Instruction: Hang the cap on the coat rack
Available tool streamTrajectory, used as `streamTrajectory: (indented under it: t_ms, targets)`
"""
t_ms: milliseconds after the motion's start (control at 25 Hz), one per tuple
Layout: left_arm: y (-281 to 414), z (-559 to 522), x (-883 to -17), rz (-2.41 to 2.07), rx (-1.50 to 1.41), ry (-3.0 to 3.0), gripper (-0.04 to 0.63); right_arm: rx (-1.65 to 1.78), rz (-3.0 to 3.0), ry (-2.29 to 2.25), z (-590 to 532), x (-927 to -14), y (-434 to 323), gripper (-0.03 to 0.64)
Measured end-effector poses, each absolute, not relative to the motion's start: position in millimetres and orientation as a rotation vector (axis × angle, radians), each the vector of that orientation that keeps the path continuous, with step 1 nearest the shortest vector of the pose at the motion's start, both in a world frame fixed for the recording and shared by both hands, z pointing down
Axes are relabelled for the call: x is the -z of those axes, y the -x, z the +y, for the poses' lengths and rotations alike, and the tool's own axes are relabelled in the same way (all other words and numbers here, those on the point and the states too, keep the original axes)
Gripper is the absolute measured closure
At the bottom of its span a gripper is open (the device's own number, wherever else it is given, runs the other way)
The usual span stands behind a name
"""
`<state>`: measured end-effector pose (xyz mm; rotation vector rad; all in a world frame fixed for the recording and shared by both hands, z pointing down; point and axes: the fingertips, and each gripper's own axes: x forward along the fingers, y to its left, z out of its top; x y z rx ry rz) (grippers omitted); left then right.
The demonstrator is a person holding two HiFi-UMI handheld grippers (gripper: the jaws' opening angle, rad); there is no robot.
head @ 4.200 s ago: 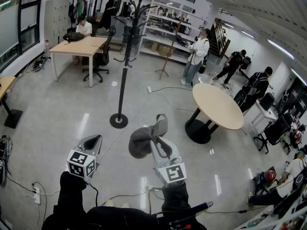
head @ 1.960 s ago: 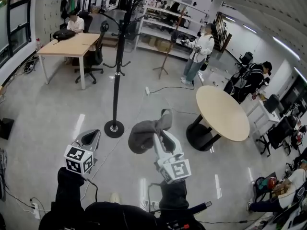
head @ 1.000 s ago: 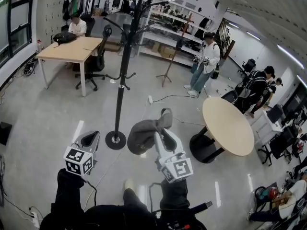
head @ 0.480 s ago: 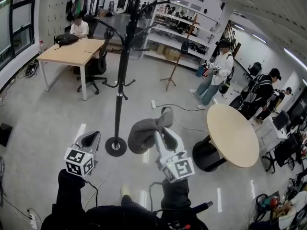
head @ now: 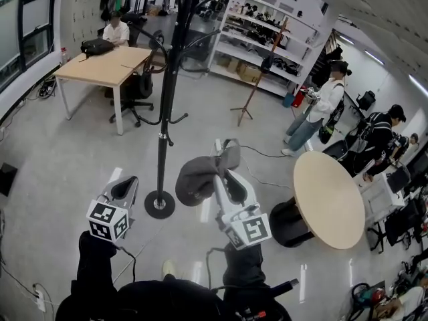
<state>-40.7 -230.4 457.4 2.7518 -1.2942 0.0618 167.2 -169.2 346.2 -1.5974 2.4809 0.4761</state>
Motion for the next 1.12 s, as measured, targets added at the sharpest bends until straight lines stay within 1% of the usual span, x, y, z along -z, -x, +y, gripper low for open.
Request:
streamTrajectory:
  t_ms: [480,1120]
  targets:
    - [13.3,-284.2,-454.7,-1.412,-0.054,-2.708,0.594,-0.485,2.517,1.472,-237.9,-342.2,-197.7,0.538]
    - [27.6,-348.6,-445.8,-1.503,-0.076,-2.668,0.594,-0.498,2.491,1.387,-309.1,-322.6,-199.4,0.538]
